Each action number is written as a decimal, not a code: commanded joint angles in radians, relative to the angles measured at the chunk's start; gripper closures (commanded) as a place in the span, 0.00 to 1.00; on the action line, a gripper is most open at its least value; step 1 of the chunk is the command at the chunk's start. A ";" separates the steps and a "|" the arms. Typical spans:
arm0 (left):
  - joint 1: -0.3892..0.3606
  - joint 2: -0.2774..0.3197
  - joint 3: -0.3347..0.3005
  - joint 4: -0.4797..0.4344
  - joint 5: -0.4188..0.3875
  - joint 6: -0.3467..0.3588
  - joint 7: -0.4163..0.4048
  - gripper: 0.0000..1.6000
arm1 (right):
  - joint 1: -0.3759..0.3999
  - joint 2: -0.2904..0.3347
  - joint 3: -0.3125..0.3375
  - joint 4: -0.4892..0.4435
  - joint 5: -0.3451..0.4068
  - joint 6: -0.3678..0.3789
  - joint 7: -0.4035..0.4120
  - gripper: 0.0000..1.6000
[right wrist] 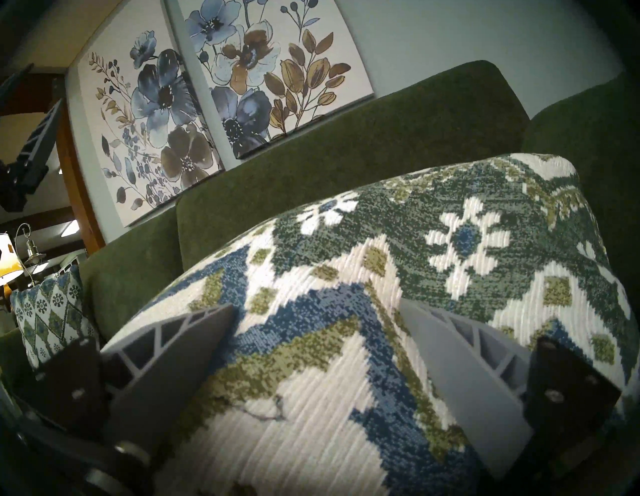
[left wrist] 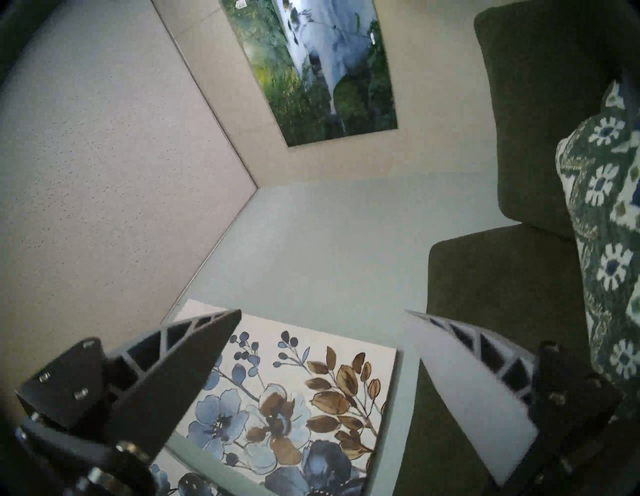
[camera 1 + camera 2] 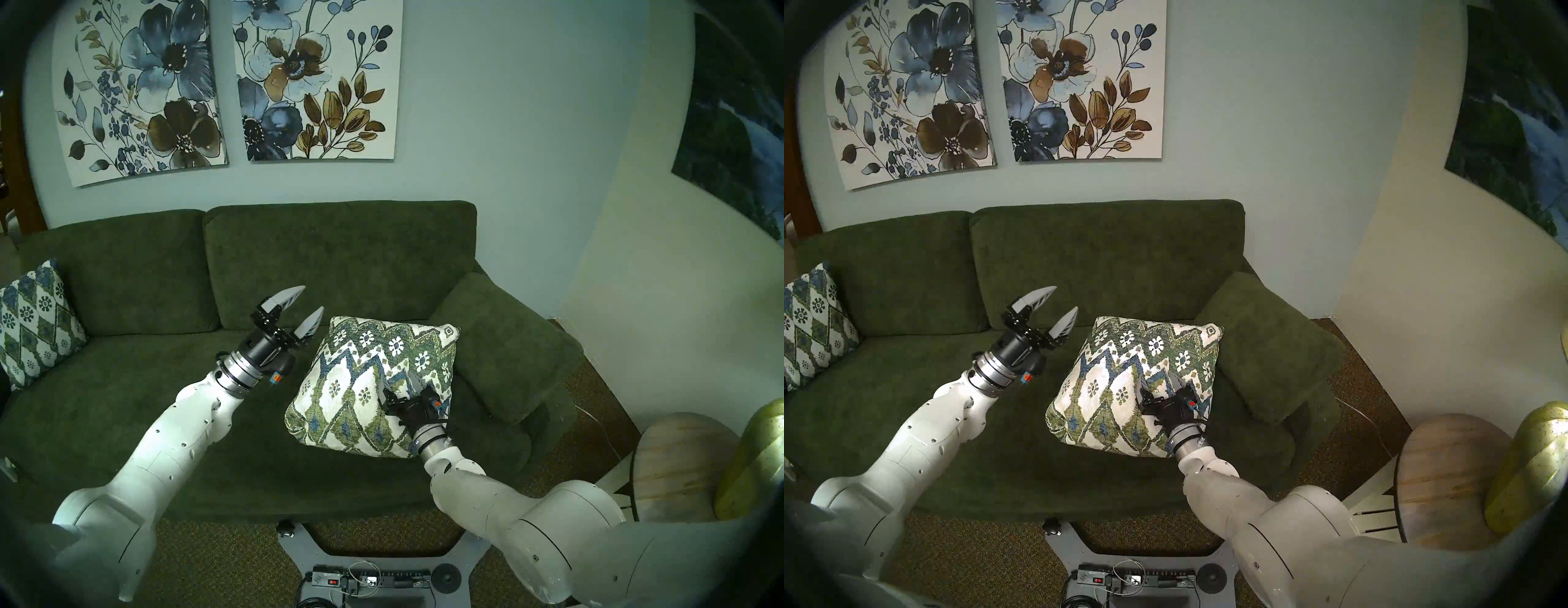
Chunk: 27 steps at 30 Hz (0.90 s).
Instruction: Fluff a cushion
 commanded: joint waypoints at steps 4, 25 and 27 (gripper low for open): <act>-0.005 -0.094 0.061 0.167 0.026 0.031 -0.086 0.00 | -0.014 0.025 -0.009 0.024 -0.006 0.014 0.004 0.00; -0.038 -0.221 0.051 0.485 -0.045 0.057 -0.245 0.00 | -0.015 0.047 -0.029 0.012 -0.008 -0.020 0.067 0.00; -0.047 -0.223 0.039 0.509 -0.061 0.057 -0.252 0.00 | -0.014 0.047 -0.031 0.011 -0.008 -0.022 0.074 0.00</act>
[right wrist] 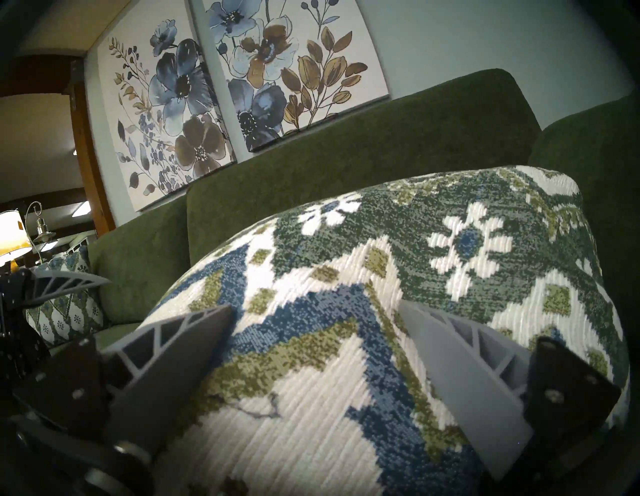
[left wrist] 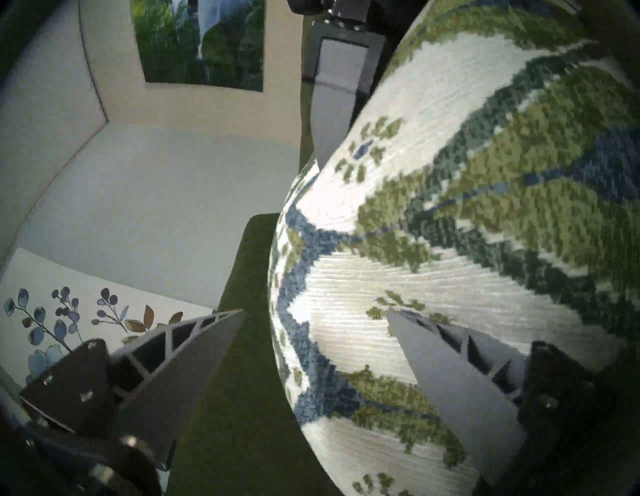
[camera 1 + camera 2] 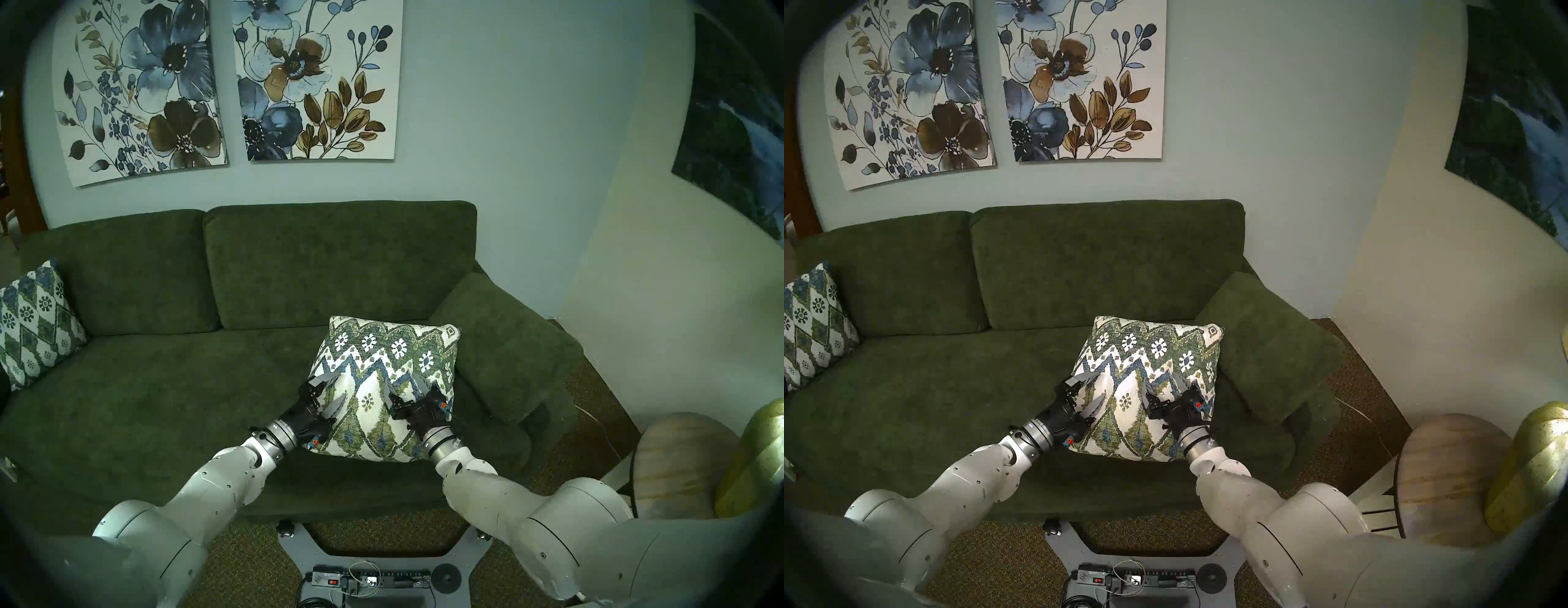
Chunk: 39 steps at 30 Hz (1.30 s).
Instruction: Fluff a cushion
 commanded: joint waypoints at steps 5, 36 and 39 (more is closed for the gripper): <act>-0.026 -0.053 -0.044 0.124 -0.060 -0.002 -0.057 0.00 | -0.016 0.010 -0.008 0.007 -0.003 0.001 0.025 0.00; -0.064 -0.016 -0.154 0.020 -0.181 -0.234 0.136 0.00 | 0.135 0.114 0.035 -0.251 0.012 -0.076 0.194 0.00; -0.049 0.003 -0.165 0.010 -0.189 -0.259 0.151 0.00 | 0.138 0.130 0.047 -0.272 0.020 -0.076 0.204 0.00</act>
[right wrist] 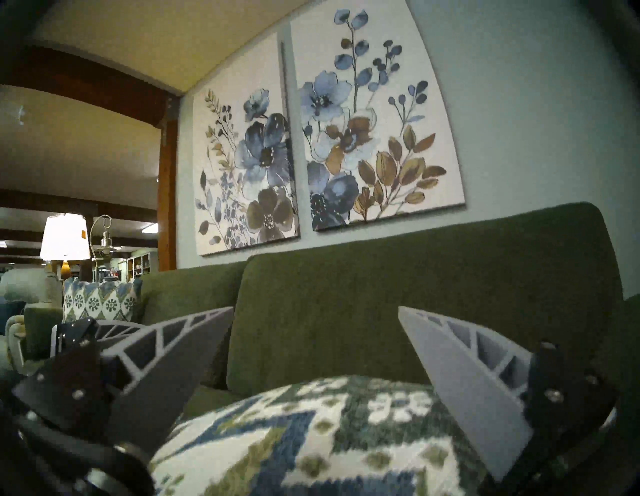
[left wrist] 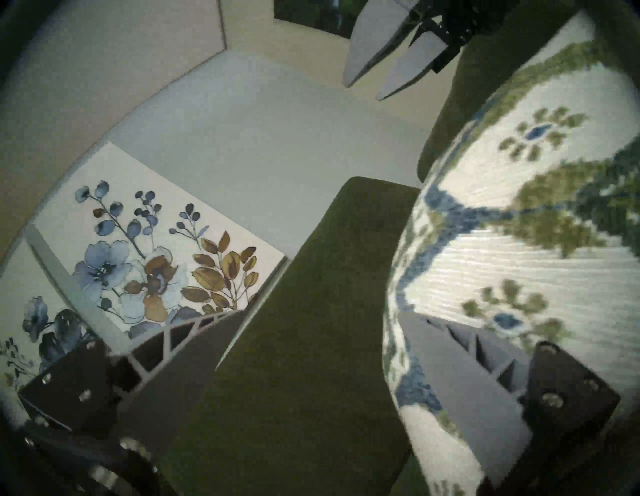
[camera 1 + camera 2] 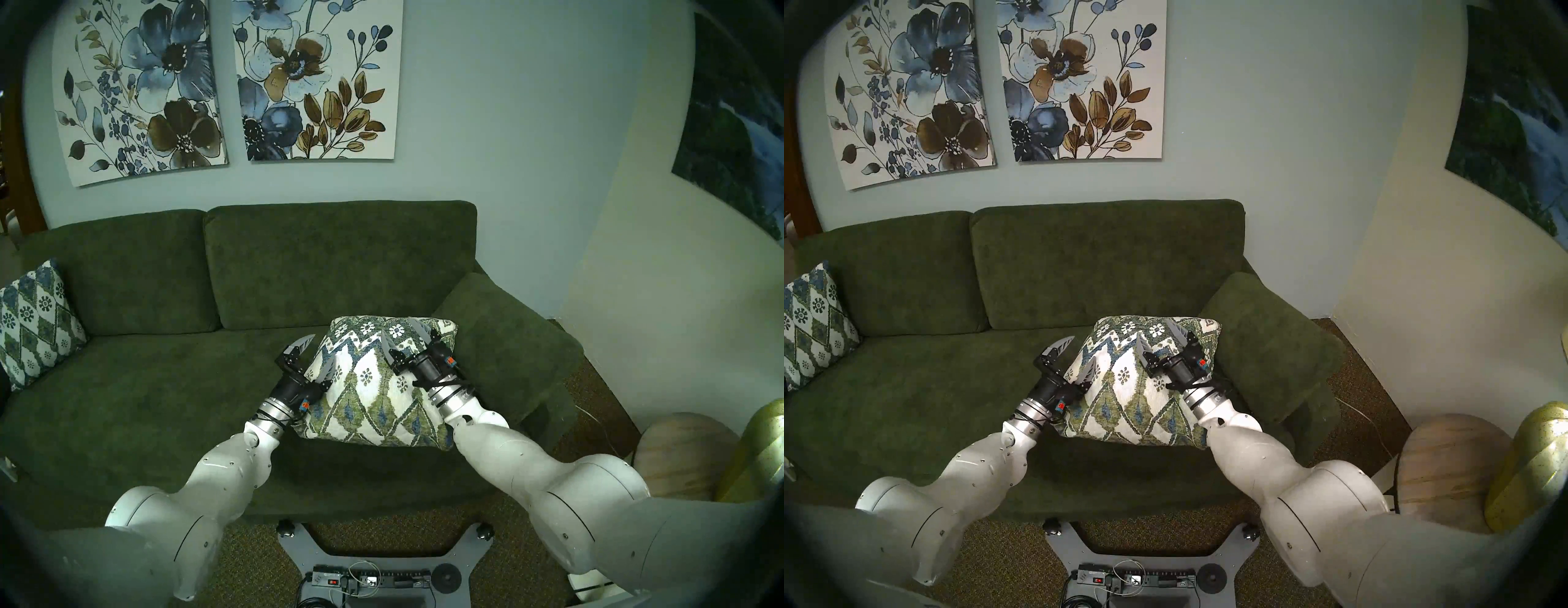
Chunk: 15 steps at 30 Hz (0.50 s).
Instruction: Fluff a cushion
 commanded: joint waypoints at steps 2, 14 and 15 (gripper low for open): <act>0.029 0.059 -0.031 -0.046 -0.028 -0.072 0.045 0.00 | 0.042 0.052 0.032 -0.076 0.017 0.000 0.026 0.00; 0.081 0.154 -0.098 -0.090 -0.069 -0.103 -0.025 0.00 | 0.016 0.090 0.059 -0.130 0.036 0.000 0.034 0.00; 0.081 0.171 -0.110 -0.102 -0.076 -0.103 -0.027 0.00 | 0.013 0.096 0.062 -0.139 0.039 0.000 0.034 0.00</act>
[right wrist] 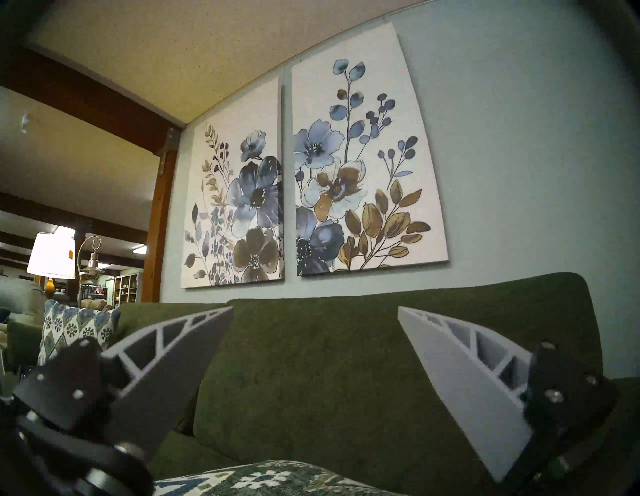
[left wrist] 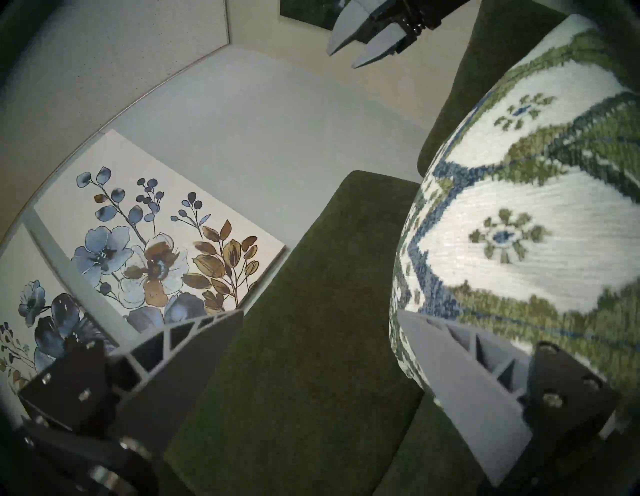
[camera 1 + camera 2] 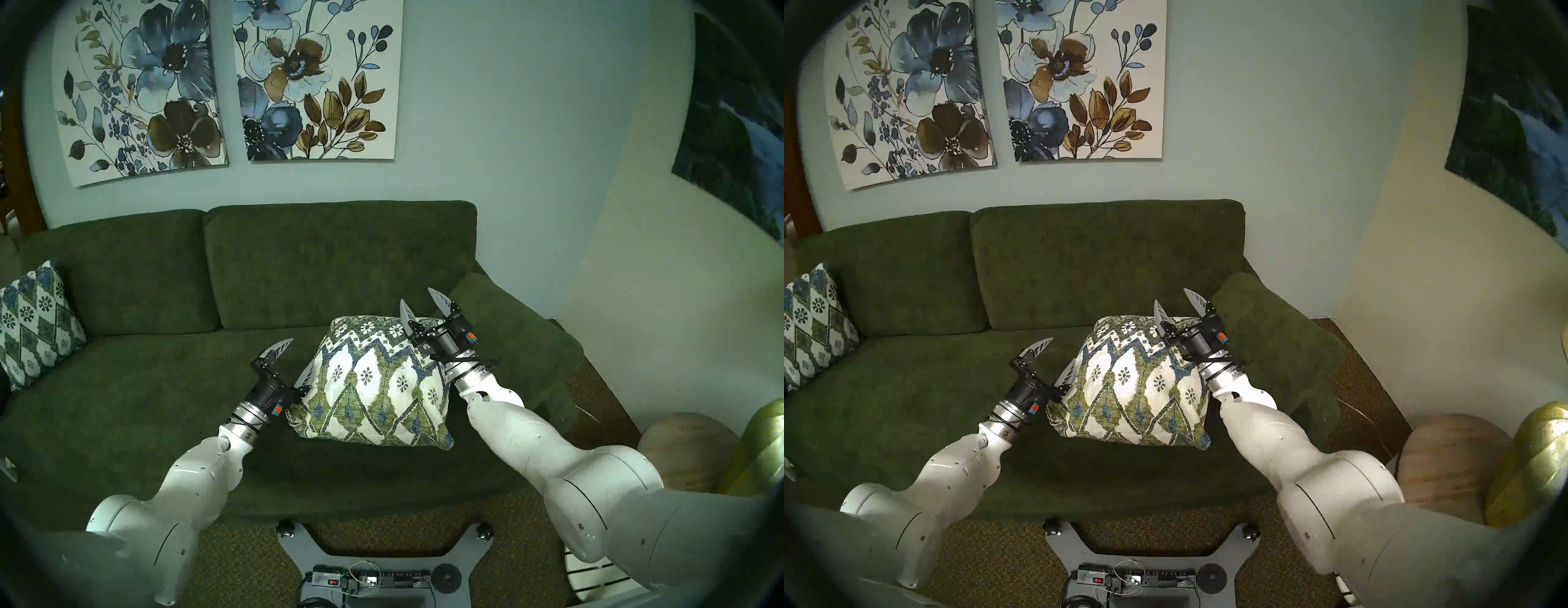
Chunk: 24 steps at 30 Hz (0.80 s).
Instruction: Fluff a cushion
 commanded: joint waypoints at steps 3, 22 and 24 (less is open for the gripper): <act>0.015 0.090 -0.058 -0.070 -0.039 -0.007 0.063 0.00 | -0.008 0.040 0.017 -0.062 0.009 0.000 0.025 0.00; 0.128 0.123 -0.095 -0.217 -0.073 -0.007 0.050 0.00 | -0.061 0.109 0.057 -0.206 0.031 0.000 0.040 0.00; 0.141 0.125 -0.096 -0.235 -0.076 -0.007 0.051 0.00 | -0.071 0.115 0.061 -0.226 0.033 0.000 0.041 0.00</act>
